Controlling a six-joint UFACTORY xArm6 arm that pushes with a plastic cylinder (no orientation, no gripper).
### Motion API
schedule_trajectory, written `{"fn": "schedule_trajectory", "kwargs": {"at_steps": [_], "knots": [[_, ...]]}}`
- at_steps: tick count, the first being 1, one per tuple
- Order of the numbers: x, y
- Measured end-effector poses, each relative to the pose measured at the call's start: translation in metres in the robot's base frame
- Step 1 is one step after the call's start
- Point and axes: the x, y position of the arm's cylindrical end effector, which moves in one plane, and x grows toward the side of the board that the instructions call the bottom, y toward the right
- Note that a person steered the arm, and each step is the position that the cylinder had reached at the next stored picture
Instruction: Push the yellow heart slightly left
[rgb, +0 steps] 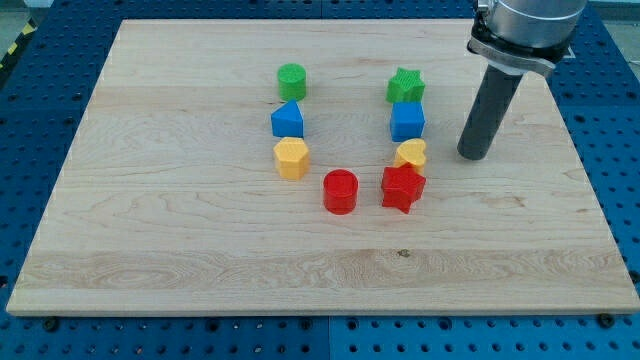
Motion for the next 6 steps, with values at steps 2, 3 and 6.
{"fn": "schedule_trajectory", "kwargs": {"at_steps": [2, 3, 6], "knots": [[0.008, -0.004], [0.012, -0.037], [0.016, -0.109]]}}
